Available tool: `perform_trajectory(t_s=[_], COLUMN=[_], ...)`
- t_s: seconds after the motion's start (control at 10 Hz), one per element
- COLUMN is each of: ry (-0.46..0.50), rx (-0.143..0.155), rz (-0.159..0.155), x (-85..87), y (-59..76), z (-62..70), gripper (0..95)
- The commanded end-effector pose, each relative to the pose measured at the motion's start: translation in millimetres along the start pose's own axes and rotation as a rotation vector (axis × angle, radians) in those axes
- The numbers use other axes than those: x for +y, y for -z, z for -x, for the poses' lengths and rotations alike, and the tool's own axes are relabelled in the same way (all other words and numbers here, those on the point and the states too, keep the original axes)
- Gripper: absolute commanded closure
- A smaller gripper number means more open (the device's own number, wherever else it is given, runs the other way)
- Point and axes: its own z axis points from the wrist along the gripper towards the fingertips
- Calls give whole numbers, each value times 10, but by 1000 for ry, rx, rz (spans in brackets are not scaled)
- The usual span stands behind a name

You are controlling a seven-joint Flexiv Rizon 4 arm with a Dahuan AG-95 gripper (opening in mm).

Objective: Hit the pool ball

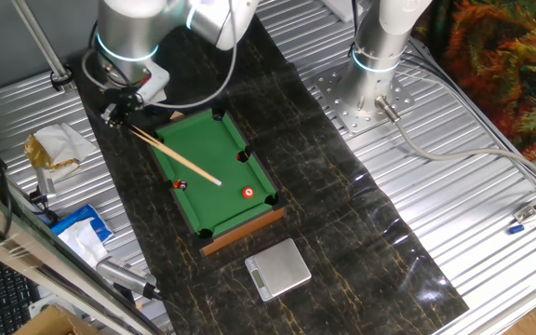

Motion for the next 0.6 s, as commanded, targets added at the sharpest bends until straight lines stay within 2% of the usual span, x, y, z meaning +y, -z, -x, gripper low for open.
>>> perform_trajectory(t_s=[0.1,0.4,0.6], ry=[-7,-10,-6], rx=[-11,-21,-16], rz=[14,15,11], x=[-41,-92,-94], y=[-25,-11,1], z=[45,96,93], gripper=[950,950,950])
